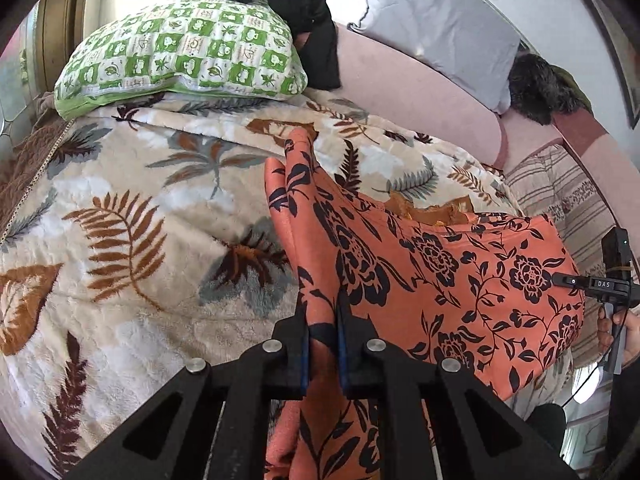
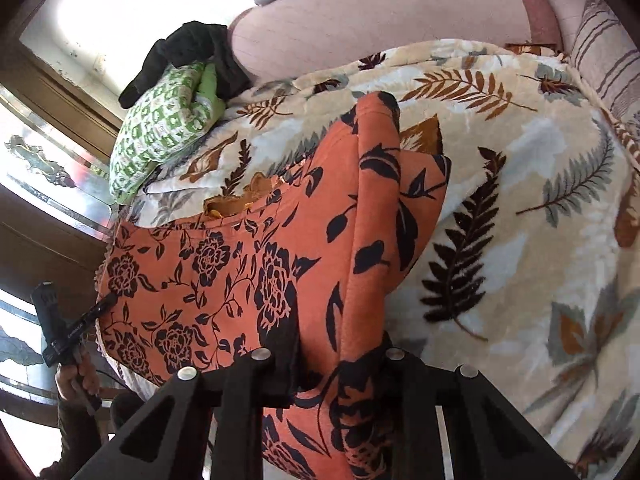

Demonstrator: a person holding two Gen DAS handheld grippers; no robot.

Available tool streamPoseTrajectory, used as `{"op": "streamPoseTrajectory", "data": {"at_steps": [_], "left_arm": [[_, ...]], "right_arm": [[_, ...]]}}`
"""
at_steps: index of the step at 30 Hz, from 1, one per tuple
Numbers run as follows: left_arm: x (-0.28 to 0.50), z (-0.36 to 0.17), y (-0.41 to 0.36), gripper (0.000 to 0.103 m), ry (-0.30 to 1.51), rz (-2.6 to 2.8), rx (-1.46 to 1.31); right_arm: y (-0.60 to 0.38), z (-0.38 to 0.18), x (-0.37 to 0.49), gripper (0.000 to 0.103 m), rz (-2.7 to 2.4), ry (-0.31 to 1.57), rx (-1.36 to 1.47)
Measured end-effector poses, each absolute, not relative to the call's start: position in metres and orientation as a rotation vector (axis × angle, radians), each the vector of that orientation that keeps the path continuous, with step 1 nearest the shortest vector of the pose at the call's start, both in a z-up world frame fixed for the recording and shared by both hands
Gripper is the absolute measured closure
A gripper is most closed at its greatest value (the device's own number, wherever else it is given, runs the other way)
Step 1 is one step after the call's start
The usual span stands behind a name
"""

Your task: Fold small clothes

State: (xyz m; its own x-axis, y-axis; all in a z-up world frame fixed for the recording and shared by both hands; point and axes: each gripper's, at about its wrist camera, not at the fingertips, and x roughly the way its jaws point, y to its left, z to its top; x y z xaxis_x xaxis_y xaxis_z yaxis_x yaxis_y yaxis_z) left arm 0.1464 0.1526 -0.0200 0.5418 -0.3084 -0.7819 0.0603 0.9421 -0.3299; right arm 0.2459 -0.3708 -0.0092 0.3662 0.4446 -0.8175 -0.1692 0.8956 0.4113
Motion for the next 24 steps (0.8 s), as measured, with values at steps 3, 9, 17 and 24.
{"op": "streamPoseTrajectory", "data": {"at_steps": [3, 9, 17, 24], "left_arm": [[0.152, -0.067, 0.156, 0.085, 1.048, -0.234, -0.284], [0.147, -0.103, 0.174, 0.063, 1.050, -0.095, -0.278], [0.128, -0.052, 0.143, 0.037, 0.920, -0.183, -0.214], [0.119, -0.072, 0.108, 0.032, 0.986, -0.202, -0.233]], "right_arm": [[-0.382, -0.042, 0.217, 0.073, 0.392, 1.131, 0.283], [-0.408, -0.121, 0.210, 0.030, 0.244, 1.153, 0.371], [-0.402, -0.050, 0.212, 0.027, 0.336, 0.956, 0.420], [-0.430, -0.124, 0.230, 0.031, 0.260, 1.060, 0.729]]}}
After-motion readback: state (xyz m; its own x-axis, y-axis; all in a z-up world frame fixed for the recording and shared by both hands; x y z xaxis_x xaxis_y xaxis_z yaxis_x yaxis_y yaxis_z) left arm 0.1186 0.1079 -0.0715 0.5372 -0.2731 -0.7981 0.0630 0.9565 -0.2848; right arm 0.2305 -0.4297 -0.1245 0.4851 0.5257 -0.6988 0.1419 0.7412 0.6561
